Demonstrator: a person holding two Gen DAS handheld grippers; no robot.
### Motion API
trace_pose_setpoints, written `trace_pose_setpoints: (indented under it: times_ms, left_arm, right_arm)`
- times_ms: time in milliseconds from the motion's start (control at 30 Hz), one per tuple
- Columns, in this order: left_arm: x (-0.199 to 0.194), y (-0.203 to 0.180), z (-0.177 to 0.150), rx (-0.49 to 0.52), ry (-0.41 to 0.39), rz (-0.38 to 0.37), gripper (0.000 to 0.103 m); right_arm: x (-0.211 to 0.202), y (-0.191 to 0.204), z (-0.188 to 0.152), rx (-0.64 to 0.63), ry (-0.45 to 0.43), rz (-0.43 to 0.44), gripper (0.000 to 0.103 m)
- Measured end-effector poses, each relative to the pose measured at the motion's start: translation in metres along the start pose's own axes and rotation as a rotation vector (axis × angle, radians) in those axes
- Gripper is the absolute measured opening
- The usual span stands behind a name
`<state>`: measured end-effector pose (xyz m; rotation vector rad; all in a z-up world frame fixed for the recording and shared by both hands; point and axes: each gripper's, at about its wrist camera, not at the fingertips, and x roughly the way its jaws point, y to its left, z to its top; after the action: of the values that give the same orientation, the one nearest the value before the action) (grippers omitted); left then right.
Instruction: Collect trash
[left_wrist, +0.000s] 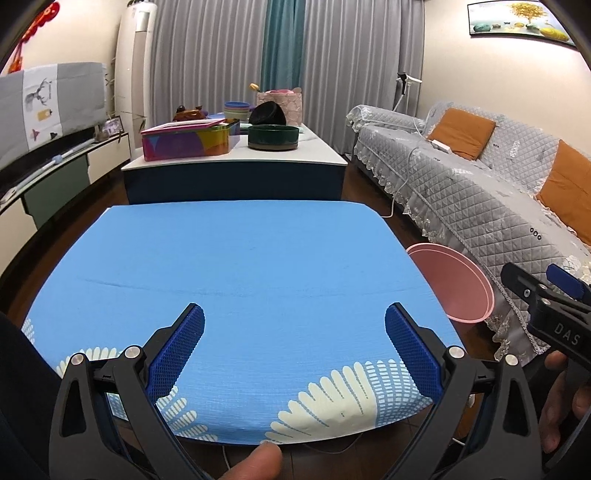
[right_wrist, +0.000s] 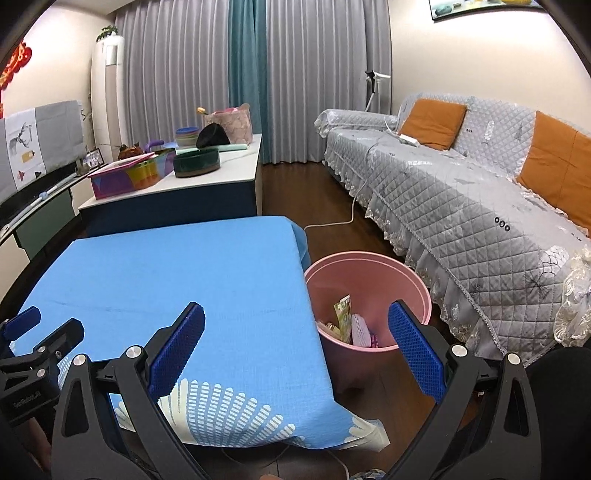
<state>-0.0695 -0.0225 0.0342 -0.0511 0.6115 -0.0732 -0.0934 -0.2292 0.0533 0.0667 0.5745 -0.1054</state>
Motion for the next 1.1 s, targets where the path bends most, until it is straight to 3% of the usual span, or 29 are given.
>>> trace_pose_setpoints:
  times_ms: [1100]
  left_arm:
    - [0.005, -0.006, -0.003, 0.004, 0.01, -0.002, 0.095]
  right_arm:
    - [0.01, 0.0, -0.002, 0.008, 0.024, 0.006, 0.098]
